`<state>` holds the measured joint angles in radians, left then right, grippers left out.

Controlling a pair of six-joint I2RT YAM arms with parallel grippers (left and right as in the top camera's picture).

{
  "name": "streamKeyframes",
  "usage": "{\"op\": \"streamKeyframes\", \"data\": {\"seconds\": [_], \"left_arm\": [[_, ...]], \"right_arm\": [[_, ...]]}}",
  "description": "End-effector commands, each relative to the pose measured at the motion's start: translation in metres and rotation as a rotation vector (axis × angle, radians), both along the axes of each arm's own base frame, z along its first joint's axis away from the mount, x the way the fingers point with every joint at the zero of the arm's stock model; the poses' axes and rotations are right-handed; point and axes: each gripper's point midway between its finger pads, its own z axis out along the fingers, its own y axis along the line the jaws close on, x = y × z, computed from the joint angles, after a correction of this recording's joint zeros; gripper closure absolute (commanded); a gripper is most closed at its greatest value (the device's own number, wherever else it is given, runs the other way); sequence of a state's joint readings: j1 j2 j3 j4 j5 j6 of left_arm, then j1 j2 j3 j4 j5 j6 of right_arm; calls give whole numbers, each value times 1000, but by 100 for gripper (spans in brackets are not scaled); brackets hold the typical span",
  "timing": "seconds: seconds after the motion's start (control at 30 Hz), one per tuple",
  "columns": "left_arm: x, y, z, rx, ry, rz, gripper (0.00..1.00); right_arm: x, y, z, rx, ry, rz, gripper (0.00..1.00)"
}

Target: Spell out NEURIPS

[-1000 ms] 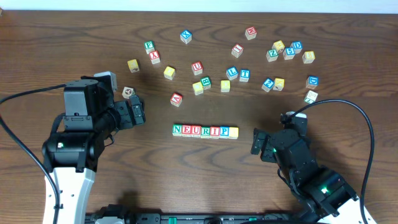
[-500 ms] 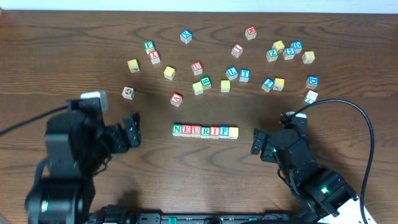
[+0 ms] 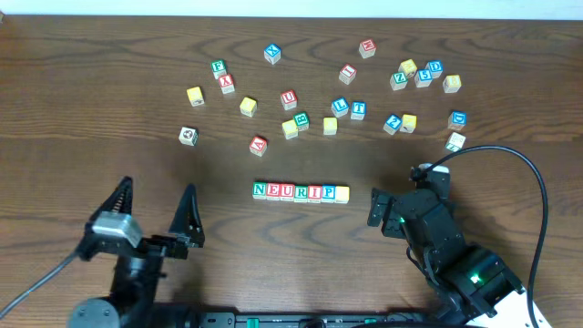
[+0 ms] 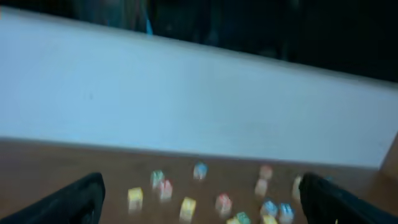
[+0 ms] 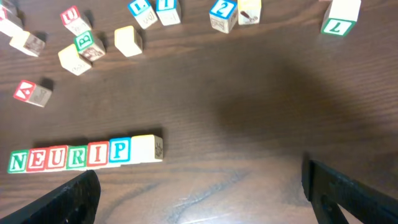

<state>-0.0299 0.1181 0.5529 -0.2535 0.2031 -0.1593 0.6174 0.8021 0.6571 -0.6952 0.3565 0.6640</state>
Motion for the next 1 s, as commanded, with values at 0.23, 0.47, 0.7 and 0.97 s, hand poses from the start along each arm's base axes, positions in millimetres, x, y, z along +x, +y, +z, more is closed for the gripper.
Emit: {"op": "streamKeyframes", "data": {"seconds": [0.23,0.47,0.7,0.97], "left_arm": [[28,13,-45,-19,-277,84,2],[45,25,-102,-16,-104,155,2],[49,23,-166,10,155,144,2],[47,22,-188,19,244,135,2]], "right_arm": [[1,-4,1,-21,-10,-3,1],[1,-4,1,-21,-10,-3,1],[1,-4,1,-21,-10,-3,1],[1,-4,1,-21,-10,-3,1]]}}
